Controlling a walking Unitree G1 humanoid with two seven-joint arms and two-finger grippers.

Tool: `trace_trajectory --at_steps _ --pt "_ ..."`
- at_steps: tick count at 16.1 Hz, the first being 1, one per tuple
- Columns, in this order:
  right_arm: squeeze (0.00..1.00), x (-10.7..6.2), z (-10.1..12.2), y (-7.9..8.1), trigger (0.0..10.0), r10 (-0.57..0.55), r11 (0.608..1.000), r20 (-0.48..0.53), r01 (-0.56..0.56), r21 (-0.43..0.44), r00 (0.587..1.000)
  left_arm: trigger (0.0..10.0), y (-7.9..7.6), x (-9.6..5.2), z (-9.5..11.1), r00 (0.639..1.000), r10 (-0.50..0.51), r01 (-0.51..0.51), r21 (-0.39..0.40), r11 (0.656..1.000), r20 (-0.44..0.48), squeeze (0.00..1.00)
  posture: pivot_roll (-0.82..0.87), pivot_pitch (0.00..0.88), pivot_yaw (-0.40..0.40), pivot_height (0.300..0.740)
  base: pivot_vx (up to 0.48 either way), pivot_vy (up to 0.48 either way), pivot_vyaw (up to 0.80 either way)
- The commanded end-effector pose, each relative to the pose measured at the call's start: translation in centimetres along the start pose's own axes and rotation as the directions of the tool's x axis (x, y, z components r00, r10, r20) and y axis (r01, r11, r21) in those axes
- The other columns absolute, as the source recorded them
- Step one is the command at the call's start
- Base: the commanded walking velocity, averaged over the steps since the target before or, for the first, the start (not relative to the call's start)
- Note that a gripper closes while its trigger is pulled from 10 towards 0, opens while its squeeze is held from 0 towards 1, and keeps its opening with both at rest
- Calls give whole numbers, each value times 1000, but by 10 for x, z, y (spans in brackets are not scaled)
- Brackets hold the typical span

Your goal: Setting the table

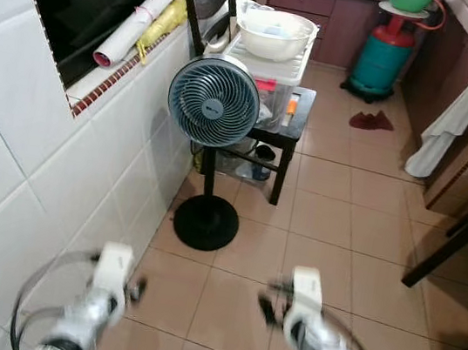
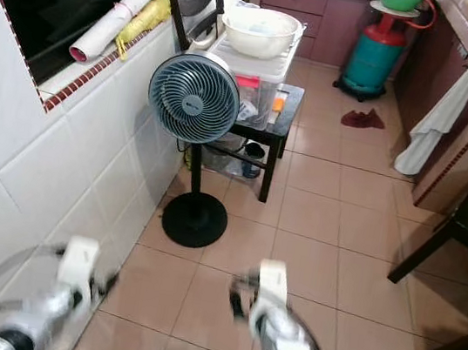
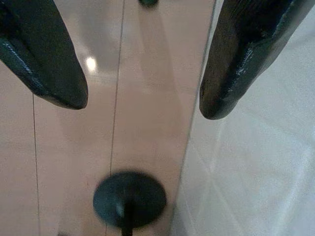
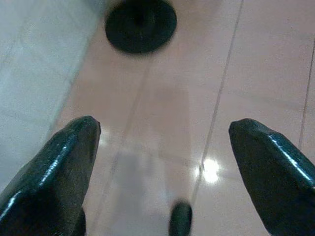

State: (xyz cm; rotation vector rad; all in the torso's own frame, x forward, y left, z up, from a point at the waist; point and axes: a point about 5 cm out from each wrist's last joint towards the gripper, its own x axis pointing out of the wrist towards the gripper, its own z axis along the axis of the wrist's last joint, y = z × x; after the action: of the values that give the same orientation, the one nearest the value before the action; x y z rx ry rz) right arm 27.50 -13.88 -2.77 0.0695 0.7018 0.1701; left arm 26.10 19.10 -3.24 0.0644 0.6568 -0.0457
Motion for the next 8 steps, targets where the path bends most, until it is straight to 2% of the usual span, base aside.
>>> trace_trajectory --at_steps 1,2,4,5,6,8 --pt "0 2 14 3 10000 21 1000 59 -22 22 998 10000 -1 1 8 999 -23 23 0 1000 37 0 -68 0 36 740 0 0 0" --pt "0 5 35 8 10000 47 999 120 -50 20 992 10000 -1 5 35 988 -37 31 40 999 151 0 -67 0 35 740 0 0 0" --pt "0 7 66 12 10000 85 996 201 -91 22 976 10000 0 6 71 955 -49 22 95 995 291 0 -60 0 29 740 0 0 0" --pt "0 7 71 12 10000 91 995 212 -98 24 973 10000 0 6 75 950 -52 21 103 994 307 0 -57 0 25 740 0 0 0" --pt "0 7 77 15 10000 118 993 204 -118 -12 972 10000 1 5 81 942 -65 22 131 991 330 0 -53 0 21 740 0 0 0" --pt "0 6 87 22 10000 205 978 237 -191 -80 950 10000 4 0 87 910 -67 21 115 993 410 0 -53 0 20 740 0 0 0"
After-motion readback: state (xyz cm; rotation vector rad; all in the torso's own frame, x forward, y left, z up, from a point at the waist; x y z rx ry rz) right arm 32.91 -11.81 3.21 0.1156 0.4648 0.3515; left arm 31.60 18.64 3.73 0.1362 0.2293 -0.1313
